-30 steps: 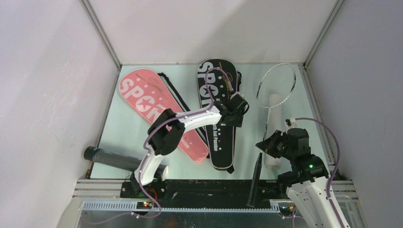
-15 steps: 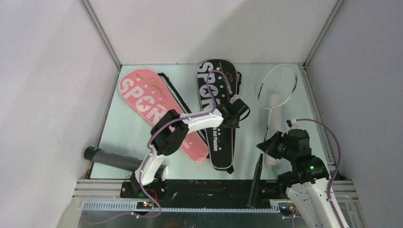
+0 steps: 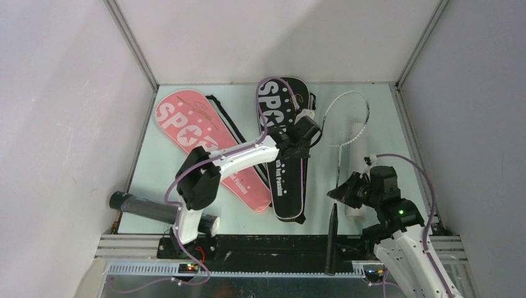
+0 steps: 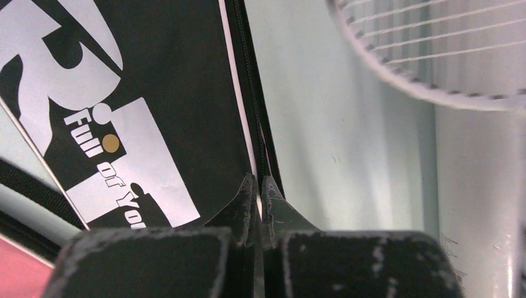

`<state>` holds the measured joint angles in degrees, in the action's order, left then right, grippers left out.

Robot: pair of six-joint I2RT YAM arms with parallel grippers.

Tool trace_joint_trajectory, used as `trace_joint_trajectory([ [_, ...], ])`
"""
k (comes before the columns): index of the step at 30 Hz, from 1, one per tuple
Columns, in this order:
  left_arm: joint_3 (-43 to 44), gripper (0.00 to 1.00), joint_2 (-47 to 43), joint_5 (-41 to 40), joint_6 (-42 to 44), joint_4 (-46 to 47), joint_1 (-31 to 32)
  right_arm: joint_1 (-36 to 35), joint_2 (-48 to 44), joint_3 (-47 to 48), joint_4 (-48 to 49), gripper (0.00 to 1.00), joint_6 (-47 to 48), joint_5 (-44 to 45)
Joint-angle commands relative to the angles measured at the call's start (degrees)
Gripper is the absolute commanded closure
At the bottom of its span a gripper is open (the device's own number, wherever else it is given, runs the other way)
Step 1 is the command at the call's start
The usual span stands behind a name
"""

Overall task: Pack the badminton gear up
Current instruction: Open the racket bag at the center of the board, then place the racket in the racket bag.

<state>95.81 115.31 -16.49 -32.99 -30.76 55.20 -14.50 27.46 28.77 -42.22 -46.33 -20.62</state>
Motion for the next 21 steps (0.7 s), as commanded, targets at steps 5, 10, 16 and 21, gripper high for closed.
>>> trace_joint_trajectory([
  [5,-2.24,1.0,-6.08,-0.45,0.68,-0.04,0.17,-2.06,3.43,-4.47,9.98,1.0,-3.88,-10.66],
  [10,-3.91,1.0,-8.2,0.05,0.58,0.56,0.17,-5.59,5.25,-7.13,18.59,1.0,-8.68,-14.32],
  [16,-6.92,1.0,-10.52,2.08,-0.02,2.9,0.17,-10.42,5.91,-11.23,28.82,1.0,-13.74,-16.21],
  [21,-9.77,1.0,-13.09,3.23,-0.59,4.88,0.17,-12.89,6.04,-15.54,40.86,1.0,-19.23,-20.51],
])
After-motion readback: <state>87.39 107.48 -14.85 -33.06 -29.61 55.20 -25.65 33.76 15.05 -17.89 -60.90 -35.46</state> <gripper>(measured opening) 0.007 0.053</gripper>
